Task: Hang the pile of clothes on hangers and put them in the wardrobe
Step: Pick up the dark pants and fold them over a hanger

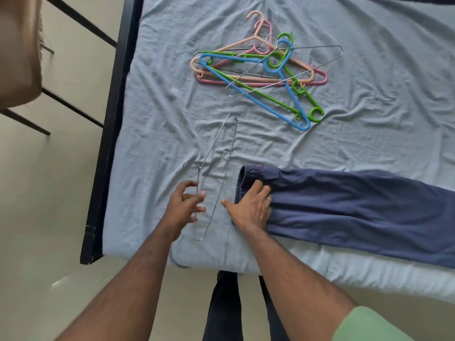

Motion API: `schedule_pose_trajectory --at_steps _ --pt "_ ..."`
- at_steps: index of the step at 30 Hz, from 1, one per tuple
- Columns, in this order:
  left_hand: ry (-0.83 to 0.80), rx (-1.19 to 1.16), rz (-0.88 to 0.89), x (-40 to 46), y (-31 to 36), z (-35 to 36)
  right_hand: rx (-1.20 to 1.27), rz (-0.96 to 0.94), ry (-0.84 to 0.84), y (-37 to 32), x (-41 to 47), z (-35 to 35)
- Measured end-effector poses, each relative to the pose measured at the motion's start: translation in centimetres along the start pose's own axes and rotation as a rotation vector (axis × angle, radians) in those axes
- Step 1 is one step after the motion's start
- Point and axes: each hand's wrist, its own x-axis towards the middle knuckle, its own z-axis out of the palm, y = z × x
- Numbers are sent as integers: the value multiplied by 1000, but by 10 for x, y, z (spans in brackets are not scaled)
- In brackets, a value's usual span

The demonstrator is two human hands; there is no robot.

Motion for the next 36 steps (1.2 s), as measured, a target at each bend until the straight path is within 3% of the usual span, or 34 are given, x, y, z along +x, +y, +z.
schedule_pose_trajectory --at_steps 7,15,22,30,36 --pt "-57 -4 -42 17 21 0 -83 24 71 -7 10 15" --pt "-83 8 42 14 43 10 -56 -18 29 -6 15 5" --pt "115 -37 137 27 64 15 59 32 58 -3 17 -8" --pt "148 231 212 47 54 20 284 66 91 16 33 -31" --pt "109 99 177 42 51 25 519 -1 244 -1 54 -52"
